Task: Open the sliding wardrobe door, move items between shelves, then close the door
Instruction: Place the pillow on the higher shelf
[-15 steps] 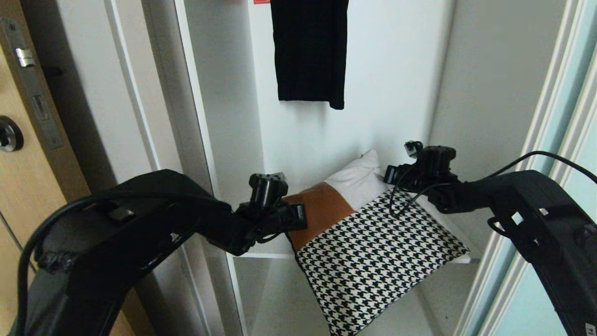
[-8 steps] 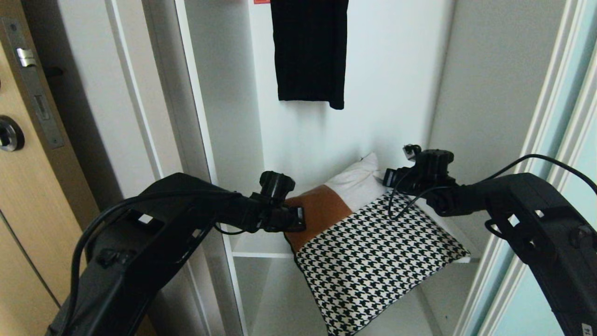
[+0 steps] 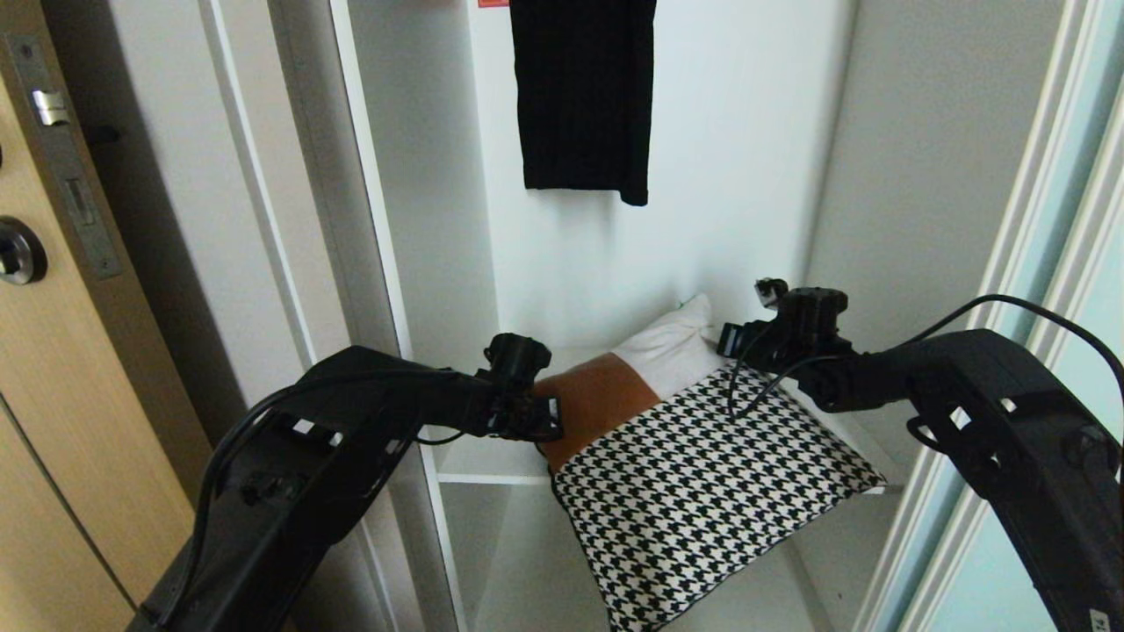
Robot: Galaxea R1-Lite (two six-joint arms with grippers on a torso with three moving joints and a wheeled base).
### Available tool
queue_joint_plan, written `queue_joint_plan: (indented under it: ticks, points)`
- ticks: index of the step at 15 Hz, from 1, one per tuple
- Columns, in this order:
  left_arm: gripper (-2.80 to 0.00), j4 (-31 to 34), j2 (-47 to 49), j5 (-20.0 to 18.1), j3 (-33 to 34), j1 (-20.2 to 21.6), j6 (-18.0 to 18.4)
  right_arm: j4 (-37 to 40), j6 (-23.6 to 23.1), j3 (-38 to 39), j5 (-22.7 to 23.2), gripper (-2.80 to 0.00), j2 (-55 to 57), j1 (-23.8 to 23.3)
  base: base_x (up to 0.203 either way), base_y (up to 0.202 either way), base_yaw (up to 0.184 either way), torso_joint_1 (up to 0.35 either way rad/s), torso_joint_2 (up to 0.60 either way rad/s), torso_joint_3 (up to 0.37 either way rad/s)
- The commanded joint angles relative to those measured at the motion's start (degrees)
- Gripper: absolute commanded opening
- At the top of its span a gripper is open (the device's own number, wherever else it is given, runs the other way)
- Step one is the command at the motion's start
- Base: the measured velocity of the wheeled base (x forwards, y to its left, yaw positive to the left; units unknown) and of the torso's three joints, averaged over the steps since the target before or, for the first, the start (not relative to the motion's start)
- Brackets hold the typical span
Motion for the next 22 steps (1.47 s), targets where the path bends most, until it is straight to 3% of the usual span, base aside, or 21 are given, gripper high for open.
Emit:
queue_joint_plan:
  ticks: [1,5,7,10,14,17,19,22]
  points:
    - [-2.8,0.06,0.94,-0.03,-0.08,0.02,0.26,-0.05,-0.44,0.05,0.01,-2.8,0.32,0.24,0.0,0.0,0.0,0.0,0.0,0.0]
    - [-2.8,-0.99,-1.33,-0.7,0.06,0.02,-0.88,0.89,-0.78,0.41,-0.42,-2.8,-0.22,0.33,0.0,0.0,0.0,0.0,0.0,0.0]
    - [-2.8,-4.49,-4.53,-0.79,1.85,-0.02,-4.94,0.89,-0.95,0.4,-0.42,-2.8,-0.12,0.42,0.0,0.0,0.0,0.0,0.0,0.0]
    - [-2.8,-6.3,-7.71,-2.23,5.13,-0.92,-6.05,0.98,-0.95,0.4,-0.51,-2.8,0.05,0.54,0.0,0.0,0.0,0.0,0.0,0.0]
    - [-2.8,-5.19,-6.52,-7.15,5.16,-1.97,-5.22,0.8,-1.39,0.58,-1.56,-2.8,0.23,1.21,0.0,0.0,0.0,0.0,0.0,0.0]
    - [-2.8,0.07,-1.91,-7.58,-0.07,-2.0,-3.25,0.82,-1.39,0.72,-1.56,-2.8,0.05,1.21,0.0,0.0,0.0,0.0,0.0,0.0]
    - [-2.8,-0.23,-0.86,-7.21,-0.06,-2.01,-0.86,0.89,-1.48,1.02,-1.65,-2.8,-0.21,1.21,0.0,0.0,0.0,0.0,0.0,0.0]
    - [-2.8,-0.23,0.02,-6.31,0.01,-2.0,-0.14,1.35,-2.54,1.45,-1.65,-2.8,-0.46,1.21,0.0,0.0,0.0,0.0,0.0,0.0]
